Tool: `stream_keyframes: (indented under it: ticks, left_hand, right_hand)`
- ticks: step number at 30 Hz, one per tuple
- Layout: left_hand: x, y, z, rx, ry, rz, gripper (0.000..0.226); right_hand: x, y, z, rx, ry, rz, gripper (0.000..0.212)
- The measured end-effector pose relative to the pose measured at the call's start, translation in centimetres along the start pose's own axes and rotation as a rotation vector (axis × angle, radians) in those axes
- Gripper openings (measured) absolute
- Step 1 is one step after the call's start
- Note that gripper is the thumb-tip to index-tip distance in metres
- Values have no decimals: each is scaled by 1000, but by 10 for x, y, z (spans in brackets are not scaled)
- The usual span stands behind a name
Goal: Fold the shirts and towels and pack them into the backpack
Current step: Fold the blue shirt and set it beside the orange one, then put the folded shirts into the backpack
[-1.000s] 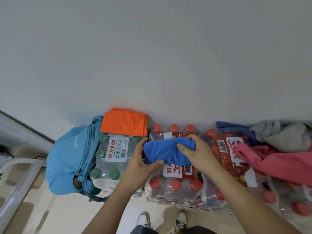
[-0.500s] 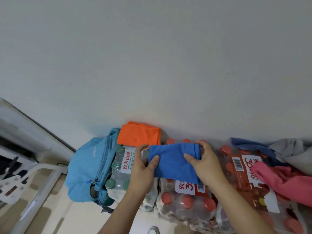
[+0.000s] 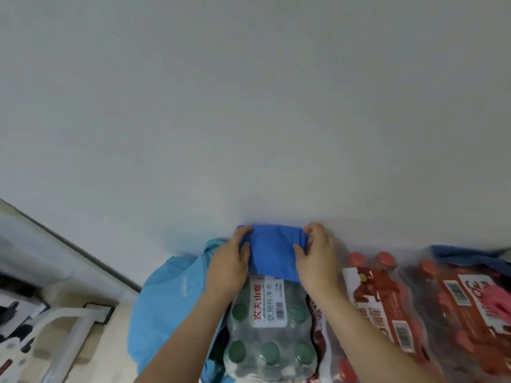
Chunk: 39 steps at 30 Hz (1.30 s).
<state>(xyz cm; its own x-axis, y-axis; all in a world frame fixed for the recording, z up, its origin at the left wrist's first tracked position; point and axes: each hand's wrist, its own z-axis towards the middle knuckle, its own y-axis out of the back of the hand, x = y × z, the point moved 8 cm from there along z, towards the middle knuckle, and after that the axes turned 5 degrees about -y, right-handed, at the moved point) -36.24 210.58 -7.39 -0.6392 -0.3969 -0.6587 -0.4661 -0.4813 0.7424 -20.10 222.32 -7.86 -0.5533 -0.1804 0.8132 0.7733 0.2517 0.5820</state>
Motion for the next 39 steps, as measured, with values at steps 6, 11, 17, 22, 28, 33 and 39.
stream_keyframes:
  ticks: [6, 11, 17, 22, 28, 33, 39]
  left_hand:
    - [17, -8, 14, 110, -28, -52, 36]
    - [24, -15, 31, 162, 54, -276, 37]
    - [28, -14, 29, 188, 10, -325, 41]
    - [36, 41, -6, -51, 19, -285, 41]
    - [97, 9, -106, 220, 127, 84, 60]
    - [113, 7, -97, 163, 248, 175, 10]
    - [175, 86, -104, -361, 657, -970, 22]
  right_hand:
    - [26, -10, -26, -178, 371, -448, 21]
    - [17, -41, -35, 90, 332, -721, 55]
    - [13, -37, -33, 193, 251, -695, 54]
    - [39, -9, -57, 61, 263, -515, 45]
    - [42, -39, -113, 197, 288, -345, 36]
    - [49, -82, -156, 340, 396, -372, 36]
    - [53, -122, -186, 579, 223, -376, 51]
